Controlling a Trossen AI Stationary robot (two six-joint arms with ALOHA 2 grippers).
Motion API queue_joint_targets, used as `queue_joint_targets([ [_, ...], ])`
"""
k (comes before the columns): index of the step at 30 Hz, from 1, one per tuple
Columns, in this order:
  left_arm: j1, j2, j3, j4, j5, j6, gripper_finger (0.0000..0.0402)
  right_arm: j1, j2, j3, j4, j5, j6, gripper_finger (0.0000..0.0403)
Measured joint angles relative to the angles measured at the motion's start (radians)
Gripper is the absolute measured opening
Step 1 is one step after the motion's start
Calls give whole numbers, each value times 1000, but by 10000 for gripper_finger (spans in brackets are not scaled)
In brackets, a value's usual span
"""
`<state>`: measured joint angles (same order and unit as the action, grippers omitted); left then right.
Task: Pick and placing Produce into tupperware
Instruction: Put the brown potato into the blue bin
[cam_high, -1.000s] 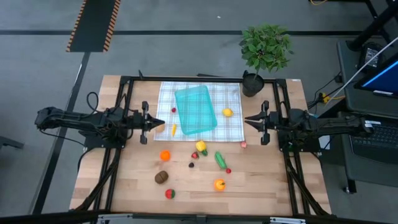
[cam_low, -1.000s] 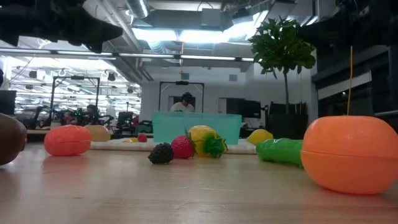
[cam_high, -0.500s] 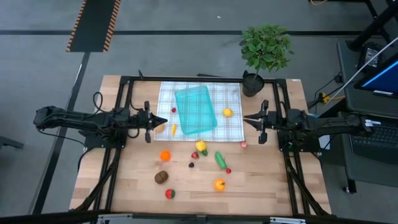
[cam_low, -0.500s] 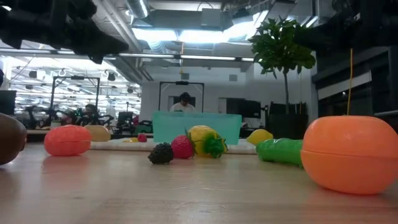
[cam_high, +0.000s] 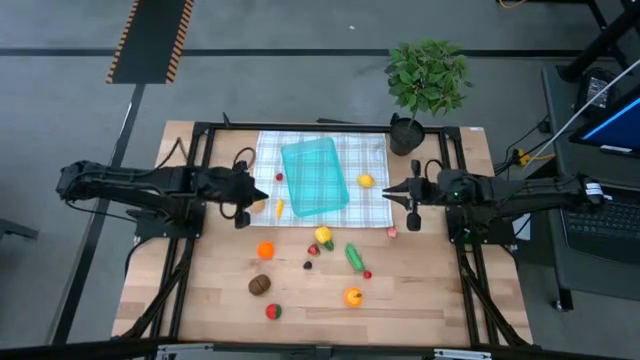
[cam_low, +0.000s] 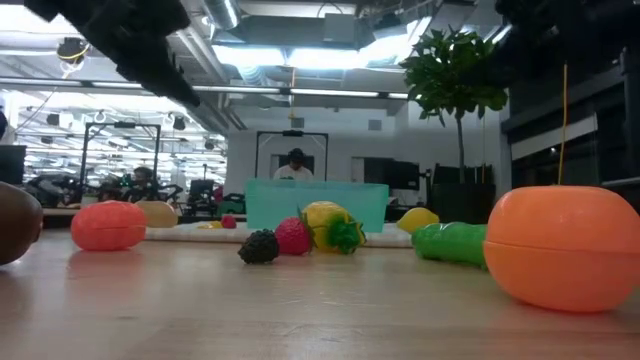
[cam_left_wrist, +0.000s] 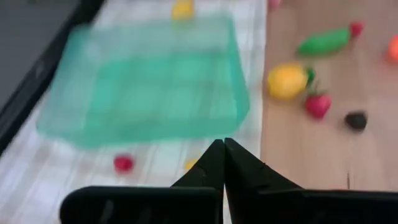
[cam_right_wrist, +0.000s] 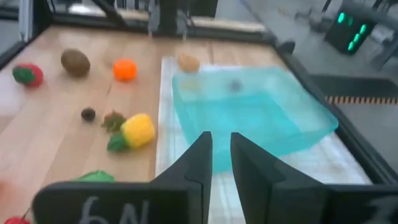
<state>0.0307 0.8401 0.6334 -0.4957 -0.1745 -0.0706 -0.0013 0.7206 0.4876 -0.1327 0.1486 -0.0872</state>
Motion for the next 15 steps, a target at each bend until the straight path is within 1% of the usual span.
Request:
queue_joint_targets([
  [2, 0, 43, 44, -87, -2, -3, 0, 0, 16, 26, -31, 1, 5, 62],
  [4, 0, 74, 71, -145, -26, 15, 0, 0, 28, 45, -29, 10, -4, 62],
  [7, 0, 103, 77, -158, -101, 25, 0, 0, 33, 56, -28, 15, -2, 62],
  [10, 0, 128, 77, -157, -133, 26, 3, 0, 32, 57, -30, 15, 0, 62],
  [12, 0, 139, 77, -156, -157, 25, 13, 0, 32, 57, -30, 15, 4, 62],
  [15, 0, 154, 77, -155, -186, 21, 43, 0, 32, 57, -30, 16, 5, 62],
])
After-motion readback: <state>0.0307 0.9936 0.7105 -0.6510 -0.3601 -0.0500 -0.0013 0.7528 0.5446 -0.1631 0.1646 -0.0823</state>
